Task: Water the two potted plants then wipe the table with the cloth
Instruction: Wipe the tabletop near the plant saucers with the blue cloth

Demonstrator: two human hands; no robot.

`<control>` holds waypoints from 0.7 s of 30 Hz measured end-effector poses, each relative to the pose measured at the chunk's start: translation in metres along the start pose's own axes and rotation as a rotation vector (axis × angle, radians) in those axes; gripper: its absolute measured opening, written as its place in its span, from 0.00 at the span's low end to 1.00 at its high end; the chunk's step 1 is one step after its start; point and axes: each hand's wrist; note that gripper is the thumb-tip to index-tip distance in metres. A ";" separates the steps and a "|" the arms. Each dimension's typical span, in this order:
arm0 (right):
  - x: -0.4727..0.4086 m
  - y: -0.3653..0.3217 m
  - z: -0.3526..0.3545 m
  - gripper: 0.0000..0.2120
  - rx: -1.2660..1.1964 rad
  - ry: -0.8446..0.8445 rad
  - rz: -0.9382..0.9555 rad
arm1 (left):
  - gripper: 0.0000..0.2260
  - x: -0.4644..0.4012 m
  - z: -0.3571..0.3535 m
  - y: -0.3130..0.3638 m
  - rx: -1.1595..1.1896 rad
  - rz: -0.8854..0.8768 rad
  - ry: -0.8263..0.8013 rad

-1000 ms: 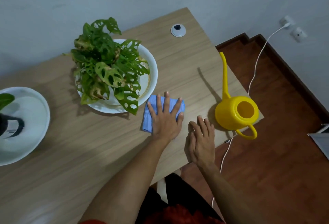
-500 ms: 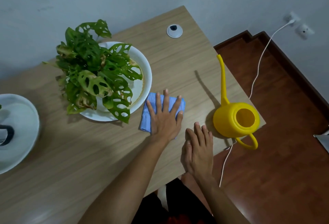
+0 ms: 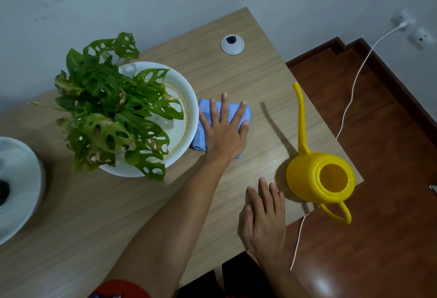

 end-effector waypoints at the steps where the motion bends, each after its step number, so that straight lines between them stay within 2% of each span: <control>1: 0.000 0.001 0.000 0.21 0.002 0.001 0.005 | 0.25 -0.007 0.002 0.001 0.001 -0.001 -0.003; 11: 0.000 0.001 0.000 0.21 -0.001 -0.003 -0.014 | 0.26 -0.021 0.007 -0.002 -0.037 -0.038 -0.044; 21: 0.002 -0.001 0.002 0.21 0.011 -0.038 -0.015 | 0.26 0.066 -0.002 -0.028 -0.079 -0.137 0.009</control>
Point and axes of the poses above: each hand's wrist, its own x-axis away from the middle knuckle, its own z-axis out of the back of the hand, y = z × x, and after that the axes turned 5 degrees about -y, right-handed
